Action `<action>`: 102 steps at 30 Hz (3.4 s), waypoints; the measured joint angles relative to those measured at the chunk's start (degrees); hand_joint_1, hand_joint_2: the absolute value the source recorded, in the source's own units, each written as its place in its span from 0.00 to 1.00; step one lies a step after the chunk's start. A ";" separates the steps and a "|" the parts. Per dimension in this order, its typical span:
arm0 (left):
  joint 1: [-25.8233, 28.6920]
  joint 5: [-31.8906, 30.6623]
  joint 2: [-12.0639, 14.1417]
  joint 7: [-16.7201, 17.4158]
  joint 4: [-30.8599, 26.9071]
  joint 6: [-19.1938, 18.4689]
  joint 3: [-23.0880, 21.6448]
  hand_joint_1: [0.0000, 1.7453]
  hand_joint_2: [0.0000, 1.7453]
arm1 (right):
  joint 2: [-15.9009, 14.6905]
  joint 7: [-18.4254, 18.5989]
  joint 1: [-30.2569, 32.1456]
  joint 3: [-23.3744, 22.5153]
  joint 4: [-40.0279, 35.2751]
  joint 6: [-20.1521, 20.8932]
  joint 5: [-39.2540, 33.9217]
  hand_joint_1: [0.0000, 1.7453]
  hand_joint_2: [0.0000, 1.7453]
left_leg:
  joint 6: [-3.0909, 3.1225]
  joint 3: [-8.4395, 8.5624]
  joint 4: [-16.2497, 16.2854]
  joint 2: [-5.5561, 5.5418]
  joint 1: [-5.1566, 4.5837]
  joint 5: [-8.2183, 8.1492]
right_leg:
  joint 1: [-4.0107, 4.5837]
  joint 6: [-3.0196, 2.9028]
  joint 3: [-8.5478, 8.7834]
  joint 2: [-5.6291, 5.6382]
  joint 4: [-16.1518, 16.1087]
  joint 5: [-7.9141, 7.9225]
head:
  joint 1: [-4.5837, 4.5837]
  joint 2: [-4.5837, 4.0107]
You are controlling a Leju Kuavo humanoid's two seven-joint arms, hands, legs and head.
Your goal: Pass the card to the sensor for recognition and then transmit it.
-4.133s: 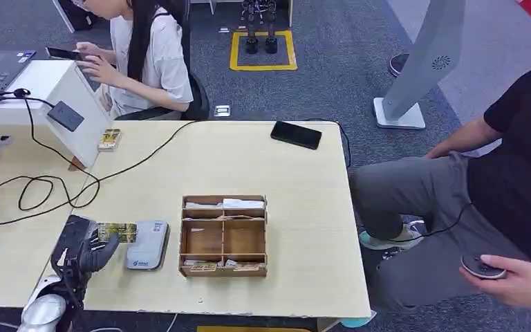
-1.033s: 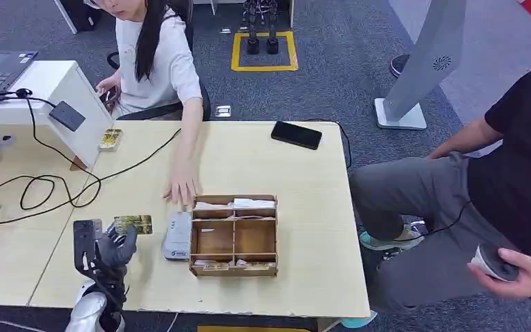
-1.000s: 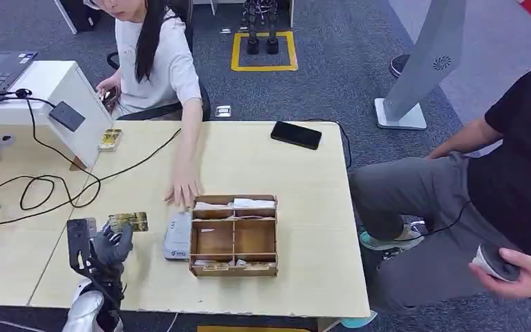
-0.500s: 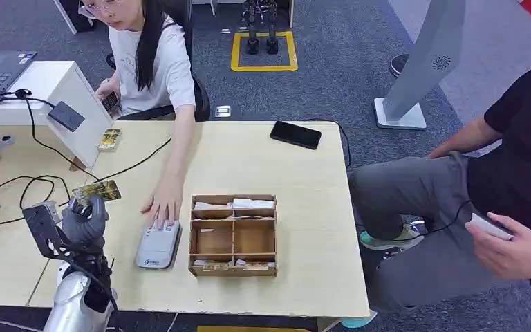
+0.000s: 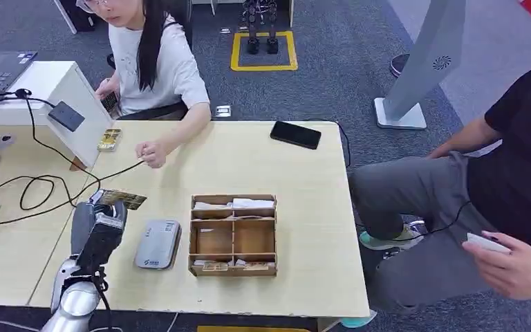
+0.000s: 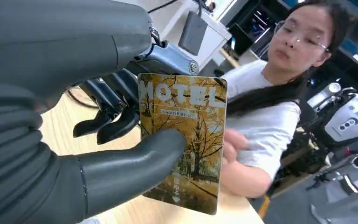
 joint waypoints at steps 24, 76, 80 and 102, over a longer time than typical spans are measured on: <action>3.56 -6.80 5.42 2.32 0.92 -2.38 -0.15 1.00 1.00 | 0.00 0.13 -0.29 -0.57 -0.02 0.00 0.39 0.00 1.00 | -0.01 -0.01 -0.01 0.00 0.01 0.00 | 0.06 -0.13 -0.01 -0.01 0.01 -0.01 | 0.00 0.00; -5.23 -24.76 3.89 11.91 16.89 -0.83 -11.78 1.00 1.00 | 0.24 1.33 -1.02 -0.98 -0.13 1.27 3.98 0.00 1.00 | -0.03 0.02 -0.01 -0.01 0.01 0.02 | 0.06 -0.16 -0.01 -0.02 0.01 0.00 | 0.00 0.00; -5.79 -26.01 3.44 12.61 19.28 -0.46 -11.87 1.00 1.00 | 0.24 1.40 -1.03 -0.98 -0.13 1.27 4.46 0.00 1.00 | -0.03 0.02 -0.02 -0.01 0.00 0.02 | 0.06 -0.16 0.01 -0.03 0.01 0.00 | 0.02 0.00; -7.74 -23.04 1.77 10.82 26.23 2.45 -12.22 1.00 1.00 | 0.28 1.05 -1.05 -1.51 -0.28 1.07 5.27 0.00 1.00 | -0.21 0.14 -0.03 -0.13 0.00 0.14 | 0.05 -0.22 0.12 -0.13 0.07 0.04 | 0.00 0.00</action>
